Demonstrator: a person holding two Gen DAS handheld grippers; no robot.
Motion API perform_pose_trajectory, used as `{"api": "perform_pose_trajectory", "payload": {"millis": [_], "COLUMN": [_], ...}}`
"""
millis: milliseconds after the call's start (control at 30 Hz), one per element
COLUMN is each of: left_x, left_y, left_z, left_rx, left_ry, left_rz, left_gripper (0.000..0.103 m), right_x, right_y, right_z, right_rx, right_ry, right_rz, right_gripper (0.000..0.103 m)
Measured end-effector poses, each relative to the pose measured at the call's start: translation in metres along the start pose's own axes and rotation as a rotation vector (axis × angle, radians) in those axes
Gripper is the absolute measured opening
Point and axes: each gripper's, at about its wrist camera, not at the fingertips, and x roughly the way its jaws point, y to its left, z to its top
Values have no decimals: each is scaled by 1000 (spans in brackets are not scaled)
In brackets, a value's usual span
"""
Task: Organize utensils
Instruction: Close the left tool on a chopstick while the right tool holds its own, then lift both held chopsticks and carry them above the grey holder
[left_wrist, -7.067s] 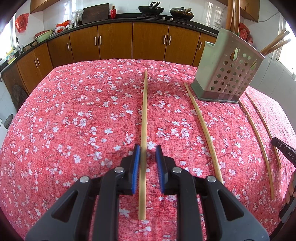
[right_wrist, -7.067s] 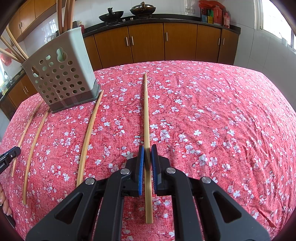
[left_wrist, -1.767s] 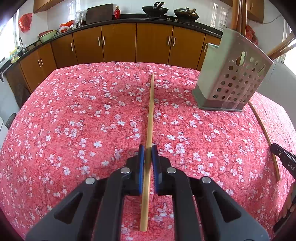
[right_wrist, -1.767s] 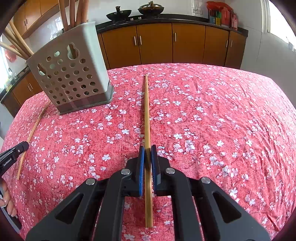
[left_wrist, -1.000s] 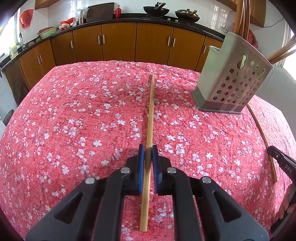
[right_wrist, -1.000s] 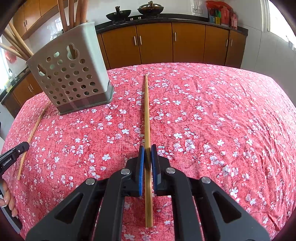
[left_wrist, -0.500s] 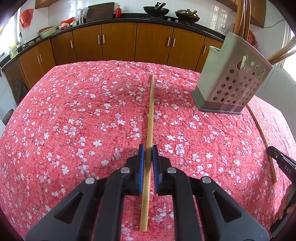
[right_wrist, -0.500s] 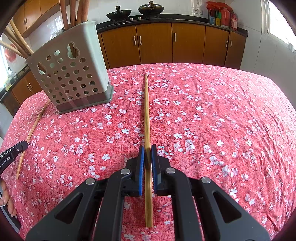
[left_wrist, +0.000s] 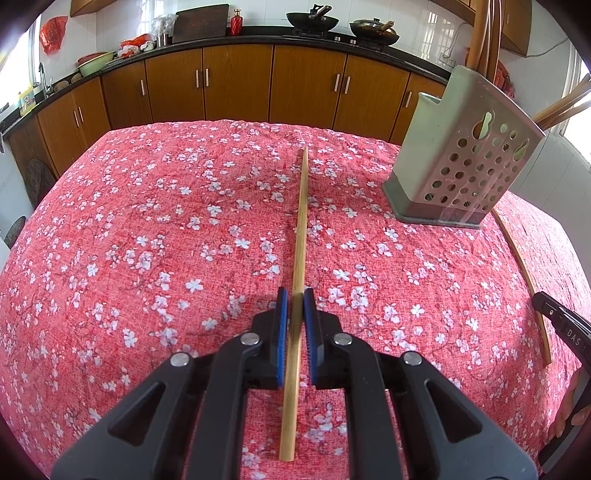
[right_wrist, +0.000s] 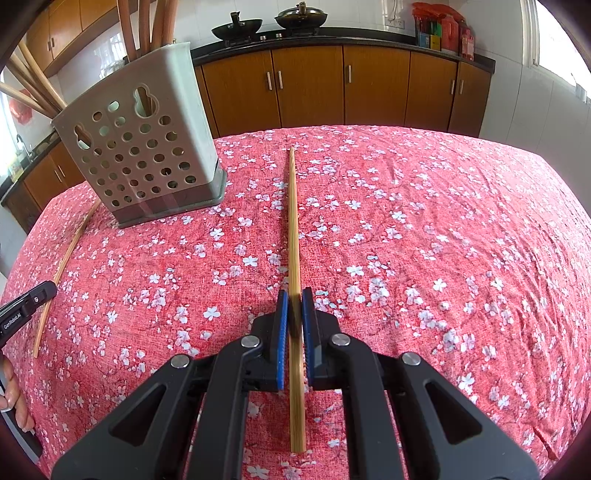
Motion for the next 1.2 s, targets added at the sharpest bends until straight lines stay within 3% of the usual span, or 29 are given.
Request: {"api": "perform_pose_trajectory", "payload": {"millis": [667, 900, 1033, 1200], "left_x": [-10, -16, -35, -83], "left_y": [-6, -9, -6, -11], "left_z": [-13, -21, -20, -4], "left_rx": [30, 55, 58, 61], "left_ry": [4, 9, -27, -145], "left_rz": [15, 21, 13, -31], "left_gripper": [15, 8, 8, 8], "right_x": [-5, -11, -36, -90], "right_y": [-3, -7, -14, -24], "right_z": [-6, -10, -11, 6], "right_rx": [20, 18, 27, 32], "right_ry": [0, -5, -71, -227], "right_rz": [21, 18, 21, 25], "right_gripper": [9, 8, 8, 8]}}
